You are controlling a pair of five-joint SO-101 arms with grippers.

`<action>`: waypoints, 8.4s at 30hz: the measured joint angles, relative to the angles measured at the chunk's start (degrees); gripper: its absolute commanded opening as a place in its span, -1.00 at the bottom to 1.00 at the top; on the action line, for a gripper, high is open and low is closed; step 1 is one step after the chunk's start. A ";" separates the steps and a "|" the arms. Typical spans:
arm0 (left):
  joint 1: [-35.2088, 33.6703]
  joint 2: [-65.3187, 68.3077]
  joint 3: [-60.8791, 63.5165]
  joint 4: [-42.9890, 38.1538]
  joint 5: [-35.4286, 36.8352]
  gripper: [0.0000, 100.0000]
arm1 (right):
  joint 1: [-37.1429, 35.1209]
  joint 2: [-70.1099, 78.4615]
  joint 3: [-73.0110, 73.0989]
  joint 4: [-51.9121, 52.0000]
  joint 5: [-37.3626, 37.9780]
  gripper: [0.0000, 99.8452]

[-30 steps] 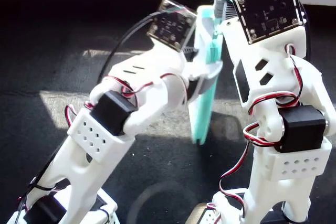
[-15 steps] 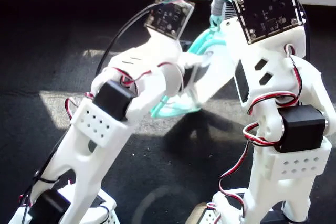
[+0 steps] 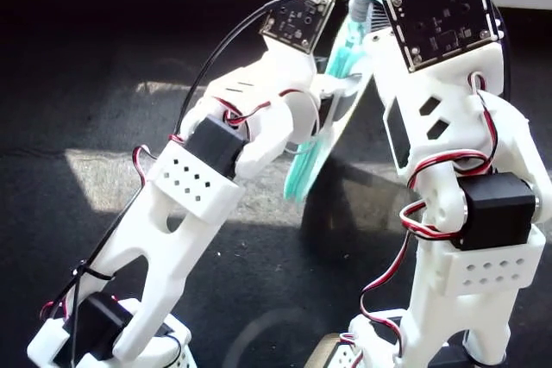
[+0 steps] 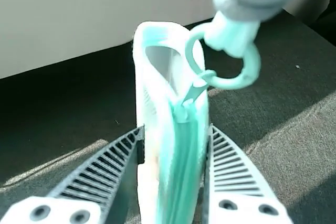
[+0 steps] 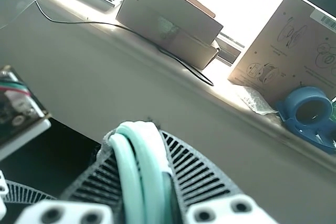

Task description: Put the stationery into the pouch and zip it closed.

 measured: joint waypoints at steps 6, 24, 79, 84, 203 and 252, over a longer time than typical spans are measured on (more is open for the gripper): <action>0.00 0.09 0.00 -2.55 0.00 -0.74 | -0.09 0.00 0.00 0.00 0.00 -0.99; 0.00 0.09 -7.03 14.15 -0.09 -0.98 | 10.99 0.00 9.23 -0.44 0.00 -0.99; -2.46 0.18 -15.21 25.93 0.09 -0.98 | 23.74 -50.99 86.95 -13.54 2.81 -0.43; -2.81 0.18 -15.21 25.93 -0.09 -0.98 | 26.46 -50.20 88.26 -16.62 -7.30 -0.43; 1.41 -4.40 -10.46 34.55 -5.19 -0.98 | 0.00 0.97 41.05 -14.59 5.27 -0.99; -5.54 -22.15 -8.79 38.77 -10.29 -0.98 | 4.92 0.00 62.51 -30.42 5.36 -0.99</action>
